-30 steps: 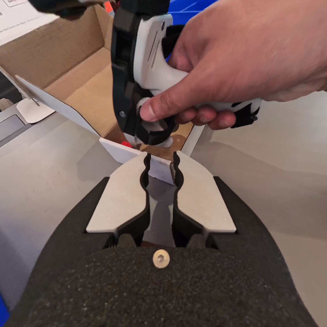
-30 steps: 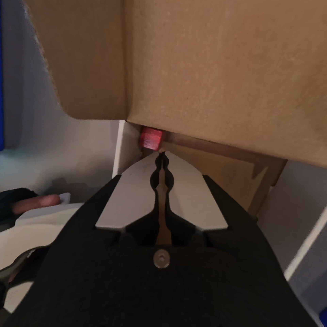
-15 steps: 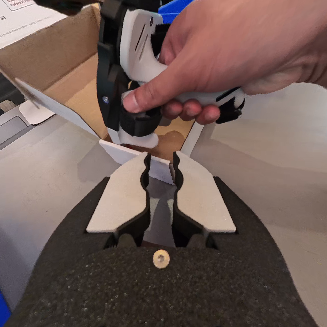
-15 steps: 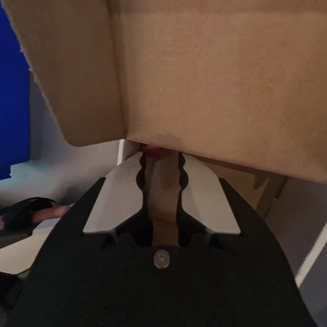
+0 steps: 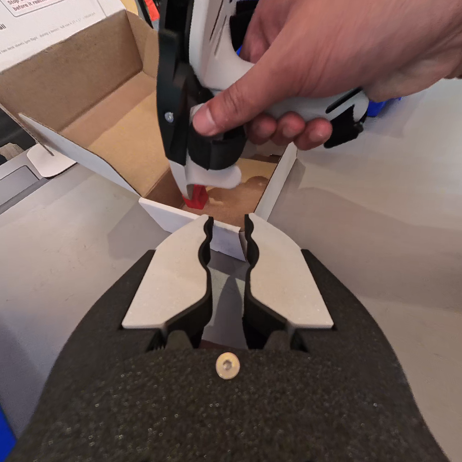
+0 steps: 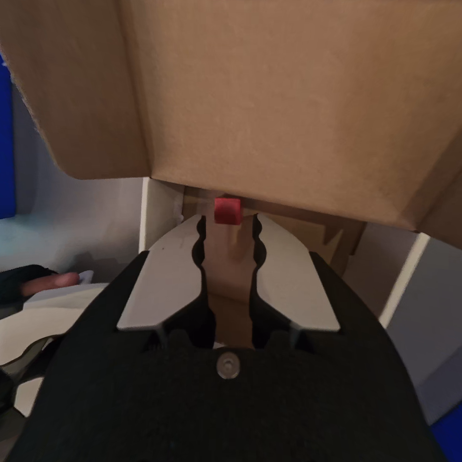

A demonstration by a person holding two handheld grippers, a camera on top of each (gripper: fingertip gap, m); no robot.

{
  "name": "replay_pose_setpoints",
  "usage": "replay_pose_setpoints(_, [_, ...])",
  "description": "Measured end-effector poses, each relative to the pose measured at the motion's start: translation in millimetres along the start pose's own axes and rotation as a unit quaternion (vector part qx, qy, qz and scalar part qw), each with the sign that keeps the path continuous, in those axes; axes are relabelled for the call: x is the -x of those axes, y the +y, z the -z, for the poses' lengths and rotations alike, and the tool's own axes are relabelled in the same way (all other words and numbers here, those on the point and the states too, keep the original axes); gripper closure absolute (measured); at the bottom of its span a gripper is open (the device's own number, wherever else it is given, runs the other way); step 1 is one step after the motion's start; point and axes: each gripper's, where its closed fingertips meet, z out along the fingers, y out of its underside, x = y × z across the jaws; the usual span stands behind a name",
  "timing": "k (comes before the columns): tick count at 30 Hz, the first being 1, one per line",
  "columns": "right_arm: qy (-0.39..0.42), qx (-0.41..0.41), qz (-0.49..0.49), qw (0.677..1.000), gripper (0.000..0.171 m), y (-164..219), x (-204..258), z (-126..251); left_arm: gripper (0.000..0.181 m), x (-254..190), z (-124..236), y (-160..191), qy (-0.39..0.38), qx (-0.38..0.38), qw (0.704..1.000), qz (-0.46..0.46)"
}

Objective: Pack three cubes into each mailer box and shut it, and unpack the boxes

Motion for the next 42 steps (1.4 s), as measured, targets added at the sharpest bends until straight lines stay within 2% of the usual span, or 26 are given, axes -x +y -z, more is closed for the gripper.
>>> replay_pose_setpoints(3, [0.019, 0.013, 0.014, 1.0, 0.137, -1, 1, -13, 0.158, 0, 0, 0, 0.0, 0.0, 1.0, 0.0])
replay_pose_setpoints(4, [0.029, 0.021, 0.021, 0.999, 0.148, 0, -1, -16, 0.158, 0, 0, 0, 0.0, 0.0, 1.0, 0.0])
replay_pose_setpoints(5, [0.037, 0.023, 0.025, 0.999, 0.149, 1, -1, -18, 0.158, 0, 0, 0, 0.0, -0.001, 1.0, -0.001])
replay_pose_setpoints(9, [0.017, -0.004, 0.032, 0.999, 0.149, 1, 8, 6, 0.158, 0, 0, 0, 0.001, 0.0, 1.0, -0.001])
replay_pose_setpoints(13, [0.021, -0.085, 0.069, 0.994, 0.149, -4, 6, 90, 0.158, 0, 0, 0, 0.001, 0.0, 1.0, -0.001])
replay_pose_setpoints(17, [0.109, -0.15, 0.043, 0.982, 0.149, 4, -68, 191, 0.157, 0, 0, 0, 0.0, 0.0, 1.0, -0.003])
replay_pose_setpoints(19, [0.114, -0.144, -0.011, 0.983, 0.15, 19, -114, 216, 0.155, 1, 1, 1, 0.002, -0.001, 1.0, -0.003])
replay_pose_setpoints(21, [0.134, -0.078, -0.039, 0.987, 0.149, 47, -160, 214, 0.153, 4, 1, 1, 0.0, -0.001, 1.0, -0.001])
replay_pose_setpoints(22, [0.157, -0.048, -0.023, 0.986, 0.149, 58, -183, 208, 0.153, 5, 2, 1, -0.002, -0.001, 1.0, -0.001])
replay_pose_setpoints(24, [0.173, -0.005, -0.016, 0.985, 0.149, 78, -223, 186, 0.153, 8, 2, 2, -0.004, -0.001, 1.0, -0.002])
replay_pose_setpoints(26, [0.168, 0.014, -0.058, 0.984, 0.149, 90, -254, 162, 0.153, 11, 1, 2, -0.007, -0.001, 1.0, -0.002])
replay_pose_setpoints(30, [0.06, -0.011, -0.124, 0.99, 0.149, 84, -259, 120, 0.154, 12, 1, 2, -0.008, -0.001, 1.0, -0.003])
replay_pose_setpoints(33, [0.099, 0.034, -0.109, 0.988, 0.149, 90, -274, 102, 0.155, 12, 0, 1, -0.013, -0.003, 1.0, -0.015])
replay_pose_setpoints(35, [0.094, 0.073, -0.096, 0.988, 0.149, 95, -275, 90, 0.156, 11, 0, 1, -0.016, -0.004, 1.0, -0.024])
replay_pose_setpoints(40, [0.117, 0.098, -0.095, 0.984, 0.149, 95, -280, 87, 0.158, 10, 0, 1, -0.024, -0.005, 0.999, -0.035])
replay_pose_setpoints(42, [0.127, 0.1, -0.089, 0.983, 0.137, 94, -280, 90, 0.155, 13, 0, 0, -0.032, -0.005, 0.999, -0.028])
